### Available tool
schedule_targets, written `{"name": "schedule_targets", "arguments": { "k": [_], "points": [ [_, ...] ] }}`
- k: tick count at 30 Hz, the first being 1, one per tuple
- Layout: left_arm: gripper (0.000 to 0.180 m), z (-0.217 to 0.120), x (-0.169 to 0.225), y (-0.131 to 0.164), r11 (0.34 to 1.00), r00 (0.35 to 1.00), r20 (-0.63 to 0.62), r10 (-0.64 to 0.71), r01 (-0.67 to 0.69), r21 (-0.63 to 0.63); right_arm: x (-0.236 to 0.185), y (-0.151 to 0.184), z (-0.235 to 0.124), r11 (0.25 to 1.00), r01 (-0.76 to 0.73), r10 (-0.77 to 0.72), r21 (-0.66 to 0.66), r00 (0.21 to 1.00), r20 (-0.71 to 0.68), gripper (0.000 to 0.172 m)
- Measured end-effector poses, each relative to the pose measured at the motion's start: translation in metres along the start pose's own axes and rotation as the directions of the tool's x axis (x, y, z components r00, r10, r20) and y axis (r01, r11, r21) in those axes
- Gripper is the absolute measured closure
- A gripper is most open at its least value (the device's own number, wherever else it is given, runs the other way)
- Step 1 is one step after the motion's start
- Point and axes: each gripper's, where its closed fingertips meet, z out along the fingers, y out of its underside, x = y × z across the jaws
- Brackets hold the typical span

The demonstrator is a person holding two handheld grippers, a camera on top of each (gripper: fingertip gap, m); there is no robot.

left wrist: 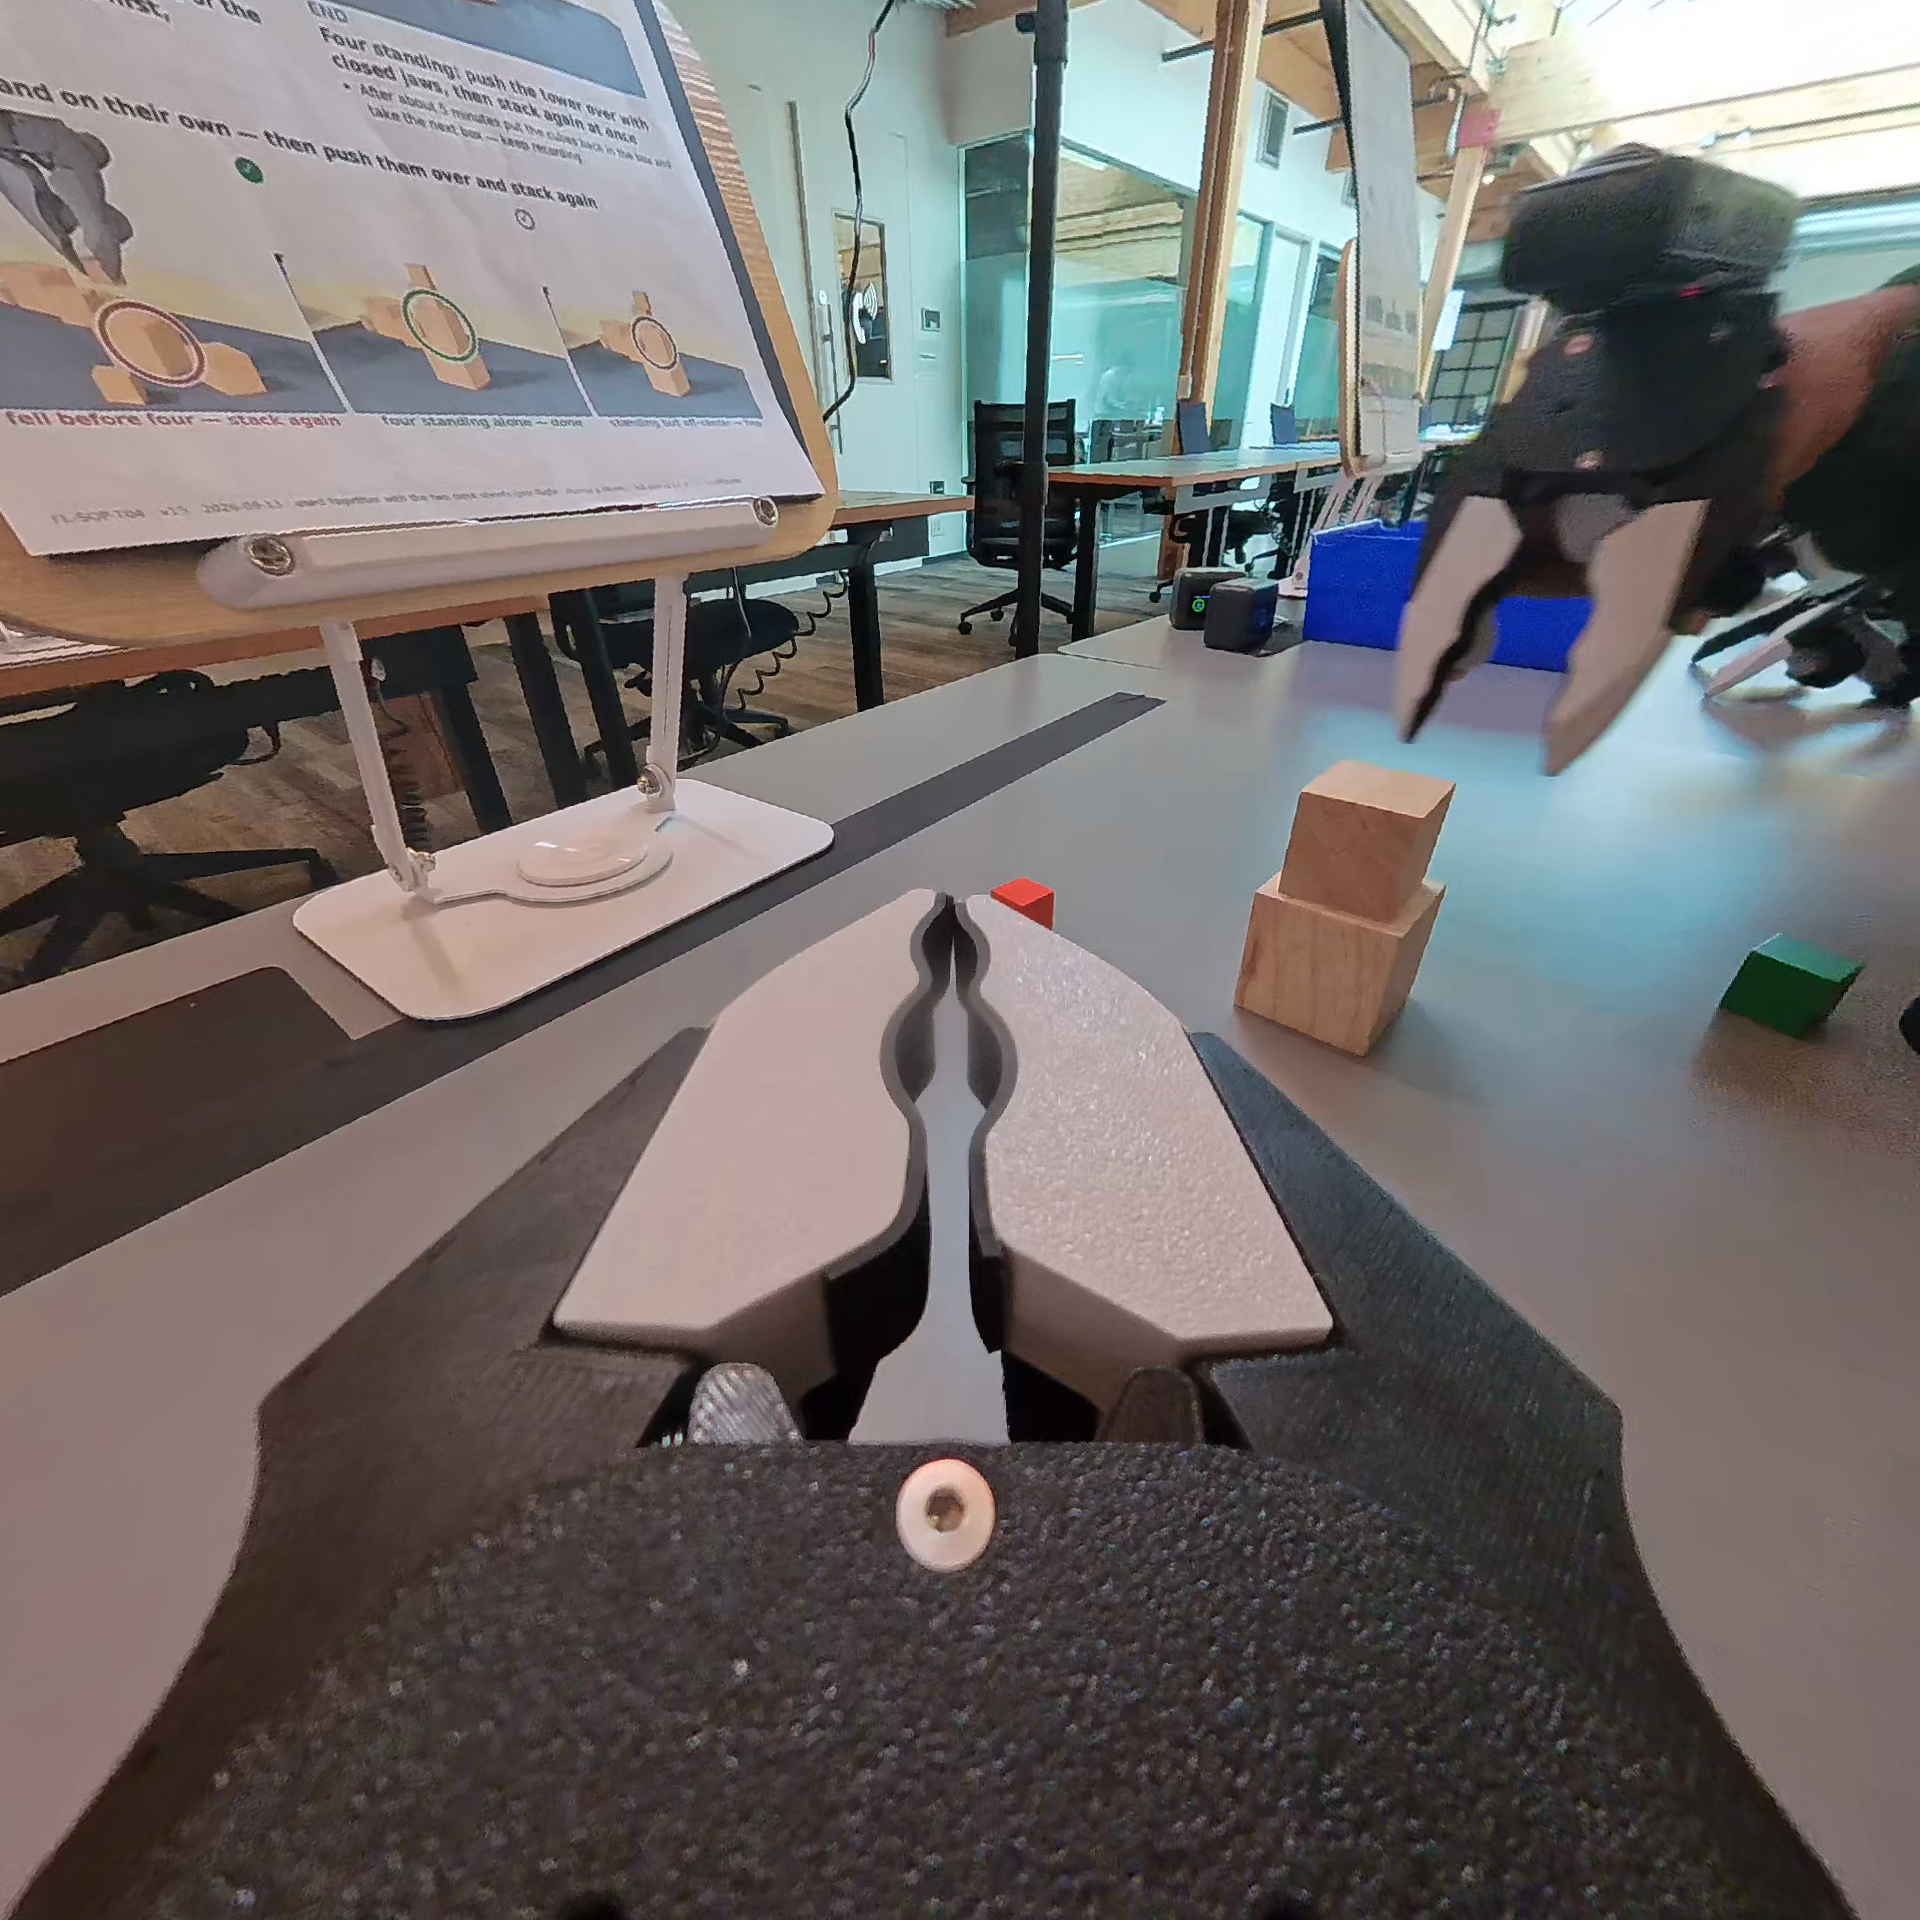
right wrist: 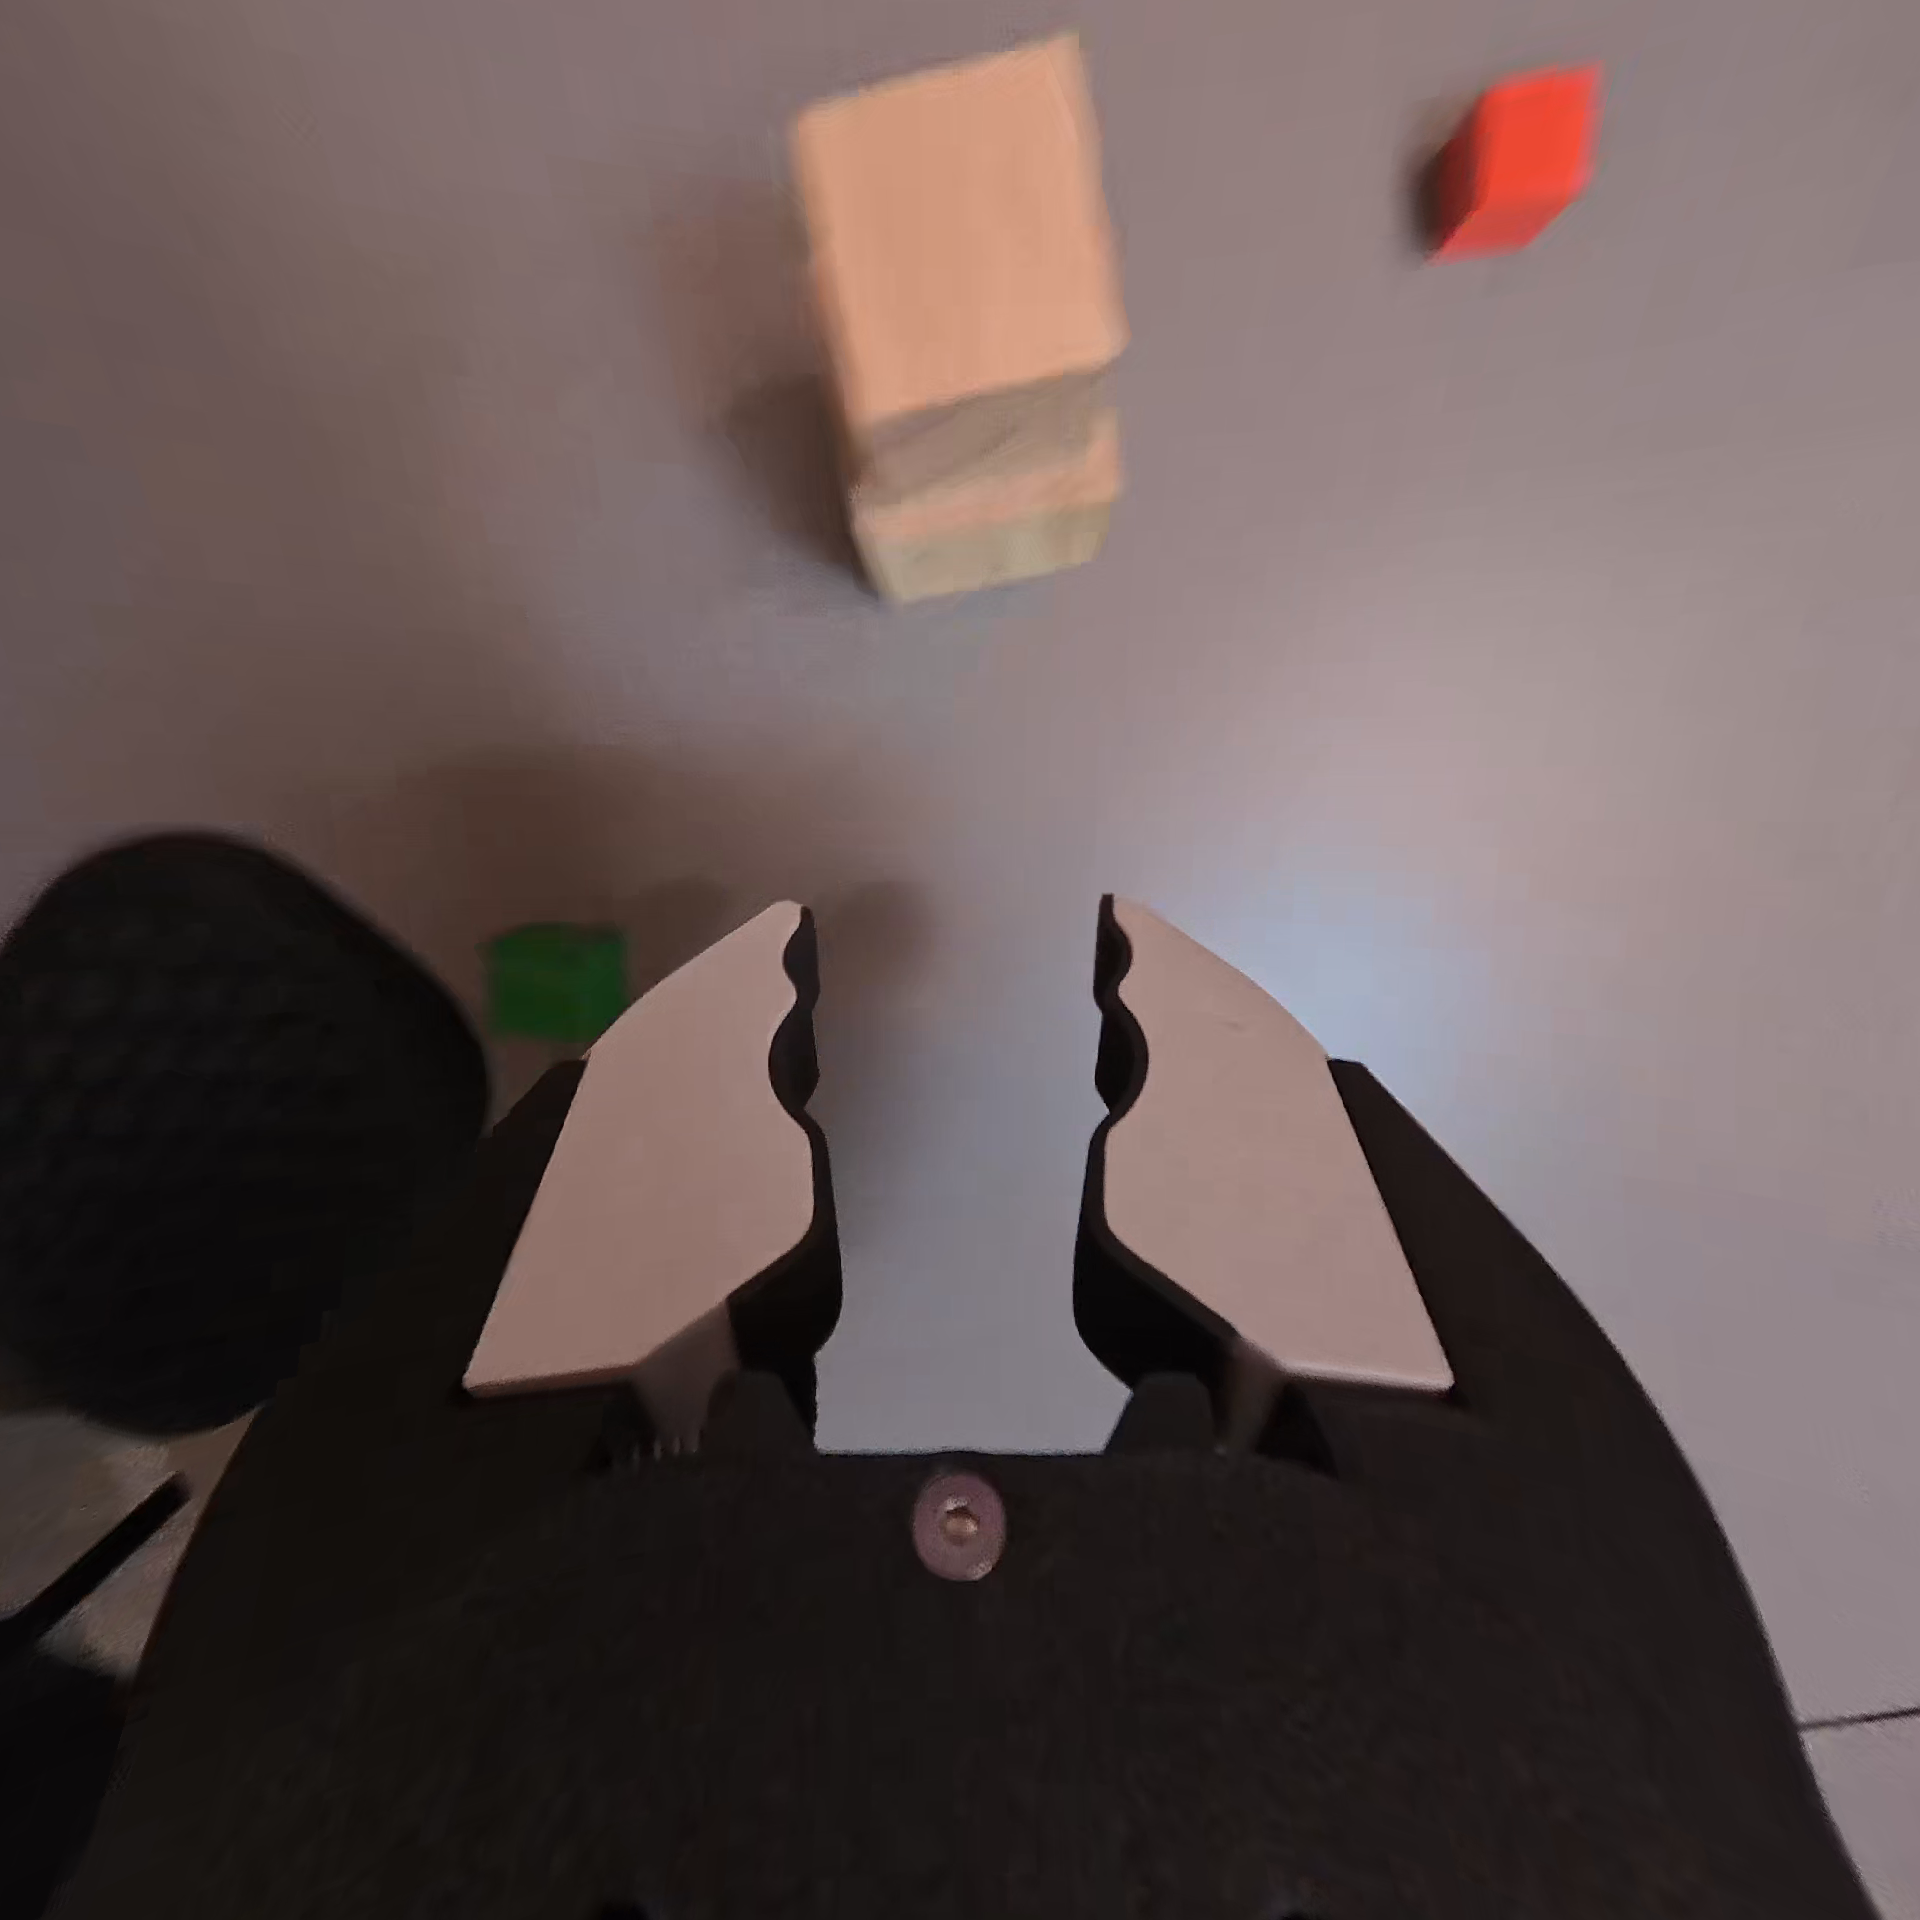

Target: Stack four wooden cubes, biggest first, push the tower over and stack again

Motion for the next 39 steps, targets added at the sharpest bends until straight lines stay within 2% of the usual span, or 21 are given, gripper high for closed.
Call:
{"name": "schedule_targets", "arguments": {
  "k": [4, 6, 11, 12, 13, 14, 17, 21, 28, 33, 39],
  "points": [
    [0.180, 0.001, 0.001, 0.001, 1.000, 1.000, 0.001, 0.007, -0.007, -0.008, -0.059, 0.030, 0.003, 0.995, -0.069, 0.068, -0.066, 0.998, -0.006, 0.119],
    [0.180, 0.002, 0.001, 0.003, 1.000, 1.000, 0.003, 0.007, -0.007, -0.013, -0.088, 0.033, 0.014, 0.995, -0.092, 0.092, -0.047, 0.996, 0.002, 0.120],
    [0.180, 0.003, 0.002, 0.002, 1.000, 1.000, 0.000, 0.009, -0.009, -0.014, -0.112, 0.043, 0.044, 0.990, -0.130, 0.128, -0.052, 0.991, -0.042, 0.122],
    [0.180, 0.003, 0.003, 0.002, 1.000, 1.000, -0.002, 0.011, -0.011, -0.013, -0.112, 0.044, 0.048, 0.990, -0.136, 0.134, -0.045, 0.990, -0.041, 0.127],
    [0.180, 0.003, 0.004, 0.002, 1.000, 1.000, -0.003, 0.013, -0.013, -0.014, -0.109, 0.047, 0.049, 0.988, -0.145, 0.142, -0.054, 0.989, -0.052, 0.142],
    [0.180, 0.003, 0.004, 0.002, 1.000, 1.000, -0.002, 0.017, -0.017, -0.015, -0.108, 0.049, 0.048, 0.987, -0.145, 0.143, -0.062, 0.989, -0.046, 0.145],
    [0.180, 0.002, 0.004, 0.001, 1.000, 1.000, 0.004, 0.026, -0.026, -0.015, -0.102, 0.040, 0.036, 0.996, -0.079, 0.077, -0.049, 0.996, -0.052, 0.145],
    [0.180, 0.001, 0.003, 0.001, 1.000, 1.000, 0.007, 0.023, -0.023, -0.013, -0.080, 0.003, 0.003, 0.999, 0.034, -0.030, 0.027, 0.993, -0.110, 0.145],
    [0.180, 0.000, 0.005, 0.000, 1.000, 1.000, -0.005, 0.022, -0.022, -0.003, -0.034, -0.064, -0.029, 0.985, 0.164, -0.161, 0.051, 0.985, -0.070, 0.145],
    [0.180, 0.000, 0.004, 0.000, 1.000, 1.000, 0.001, 0.019, -0.019, -0.006, -0.007, -0.094, -0.020, 0.980, 0.200, -0.201, -0.008, 0.978, -0.060, 0.145],
    [0.180, 0.000, 0.003, 0.000, 1.000, 1.000, 0.005, 0.024, -0.024, -0.009, 0.001, -0.100, 0.002, 0.978, 0.201, -0.202, -0.051, 0.979, -0.019, 0.145]
  ]
}}
